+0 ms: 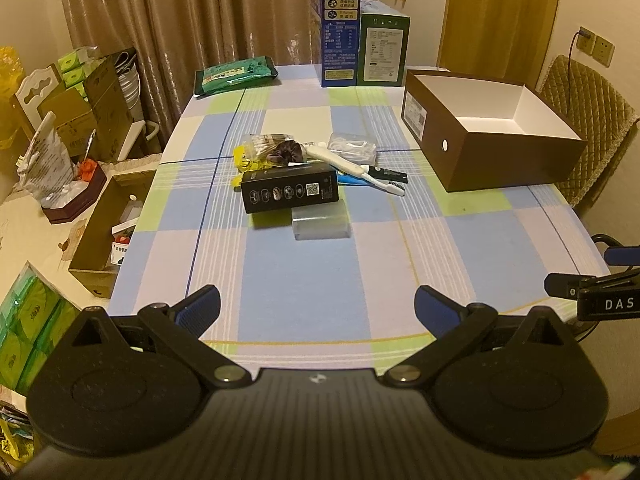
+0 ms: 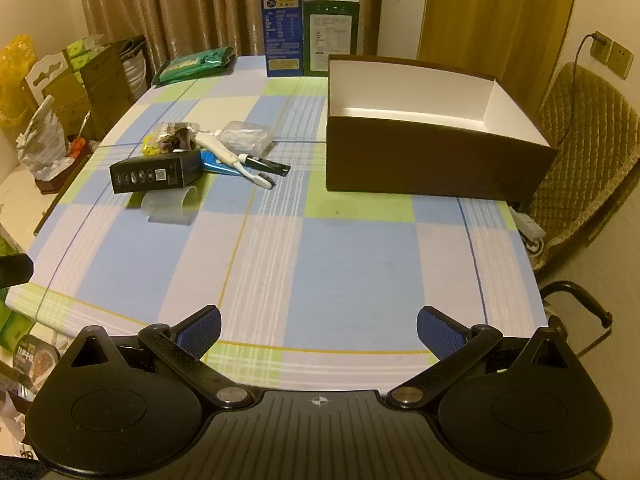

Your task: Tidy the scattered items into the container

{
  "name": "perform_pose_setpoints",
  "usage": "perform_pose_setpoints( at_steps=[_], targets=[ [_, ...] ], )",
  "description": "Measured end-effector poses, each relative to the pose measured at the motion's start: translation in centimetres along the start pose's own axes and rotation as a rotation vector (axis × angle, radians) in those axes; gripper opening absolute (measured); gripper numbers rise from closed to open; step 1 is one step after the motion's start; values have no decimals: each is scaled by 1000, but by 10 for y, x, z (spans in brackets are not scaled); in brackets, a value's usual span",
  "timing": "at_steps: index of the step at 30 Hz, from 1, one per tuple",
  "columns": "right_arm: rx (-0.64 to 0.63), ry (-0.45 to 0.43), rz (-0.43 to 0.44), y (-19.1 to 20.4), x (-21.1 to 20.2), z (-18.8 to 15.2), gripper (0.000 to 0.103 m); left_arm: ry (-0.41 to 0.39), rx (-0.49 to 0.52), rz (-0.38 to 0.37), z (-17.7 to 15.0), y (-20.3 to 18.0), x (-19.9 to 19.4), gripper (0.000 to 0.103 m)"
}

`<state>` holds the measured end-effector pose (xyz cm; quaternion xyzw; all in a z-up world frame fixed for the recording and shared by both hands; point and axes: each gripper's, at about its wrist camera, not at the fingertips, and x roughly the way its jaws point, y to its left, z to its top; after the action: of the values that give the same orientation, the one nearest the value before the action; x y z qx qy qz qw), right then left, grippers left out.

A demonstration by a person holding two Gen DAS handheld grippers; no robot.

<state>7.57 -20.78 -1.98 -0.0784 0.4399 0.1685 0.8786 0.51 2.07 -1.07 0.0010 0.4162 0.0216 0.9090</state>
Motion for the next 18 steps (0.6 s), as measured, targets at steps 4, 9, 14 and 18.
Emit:
perform_pose_setpoints(
  at_steps=[4,9,14,18],
  targets=[
    [-4,0,8,1,0,-1,101,5,-5,3,-1,0,1,102],
    [-1,2,11,0,1,0,101,5,-6,5,-2,0,0,102],
    [2,2,9,-1,1,1,101,7,-4,6,-2,-1,1,102],
    [4,5,9,-1,2,0,101,11,-2,4,-1,-3,2,102]
  ],
)
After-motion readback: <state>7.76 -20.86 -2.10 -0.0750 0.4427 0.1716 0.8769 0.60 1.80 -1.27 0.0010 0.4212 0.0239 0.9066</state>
